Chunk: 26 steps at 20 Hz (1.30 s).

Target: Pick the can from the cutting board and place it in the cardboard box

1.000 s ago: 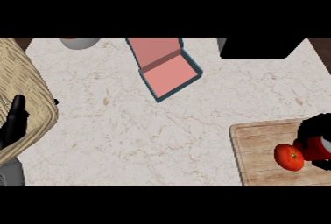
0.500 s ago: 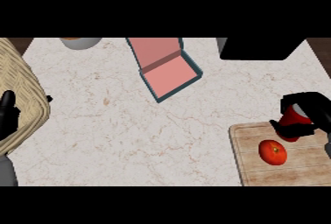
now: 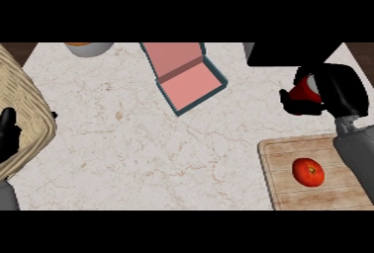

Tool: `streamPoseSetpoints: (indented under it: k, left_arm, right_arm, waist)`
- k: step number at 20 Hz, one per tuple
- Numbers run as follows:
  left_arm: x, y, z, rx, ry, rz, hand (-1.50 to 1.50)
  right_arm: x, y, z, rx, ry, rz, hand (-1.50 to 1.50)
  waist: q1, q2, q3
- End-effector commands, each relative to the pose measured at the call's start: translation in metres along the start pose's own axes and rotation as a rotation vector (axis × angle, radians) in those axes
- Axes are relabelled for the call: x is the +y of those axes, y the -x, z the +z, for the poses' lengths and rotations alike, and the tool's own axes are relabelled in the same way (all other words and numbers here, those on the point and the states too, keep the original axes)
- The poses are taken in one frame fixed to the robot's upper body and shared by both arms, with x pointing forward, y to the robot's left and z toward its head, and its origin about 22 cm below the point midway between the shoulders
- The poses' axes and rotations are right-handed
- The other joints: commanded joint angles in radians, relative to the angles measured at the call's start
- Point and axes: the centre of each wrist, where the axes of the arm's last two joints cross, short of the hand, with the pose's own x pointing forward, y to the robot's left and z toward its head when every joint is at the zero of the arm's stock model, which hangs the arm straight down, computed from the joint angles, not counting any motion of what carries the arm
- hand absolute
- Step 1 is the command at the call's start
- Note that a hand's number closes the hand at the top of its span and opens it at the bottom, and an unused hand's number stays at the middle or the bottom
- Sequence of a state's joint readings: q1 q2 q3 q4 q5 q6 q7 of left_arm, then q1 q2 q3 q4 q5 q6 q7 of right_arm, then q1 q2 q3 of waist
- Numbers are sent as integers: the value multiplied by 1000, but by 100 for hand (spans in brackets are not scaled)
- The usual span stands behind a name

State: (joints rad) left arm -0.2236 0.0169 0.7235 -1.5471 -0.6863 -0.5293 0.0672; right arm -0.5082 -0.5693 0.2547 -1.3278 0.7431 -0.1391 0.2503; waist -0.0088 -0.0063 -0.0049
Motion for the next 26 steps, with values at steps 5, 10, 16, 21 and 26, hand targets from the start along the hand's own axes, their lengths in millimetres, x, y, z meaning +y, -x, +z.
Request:
streamPoseSetpoints:
  k: [5,10,16,21,26]
  left_arm:
    - [-20,8,-10,-60,-126,14,0]
    - [-24,4,-14,-81,-134,17,0]
    - [-22,-6,-21,-86,-111,5,0]
    - [-16,-18,-16,-104,-105,15,0]
    - [-24,-11,-19,-110,-86,12,0]
  right_arm:
    - [-39,-91,-14,-130,68,-81,150]
    - [-49,-125,-35,-137,74,-271,150]
    - [-52,-179,-76,-78,57,-337,150]
    - [-40,-198,-96,-14,16,-429,150]
    - [-31,-206,-116,-4,-19,-442,150]
  waist:
    - [9,6,3]
    - [16,10,3]
    - [38,19,3]
    - [56,20,4]
    - [66,28,3]
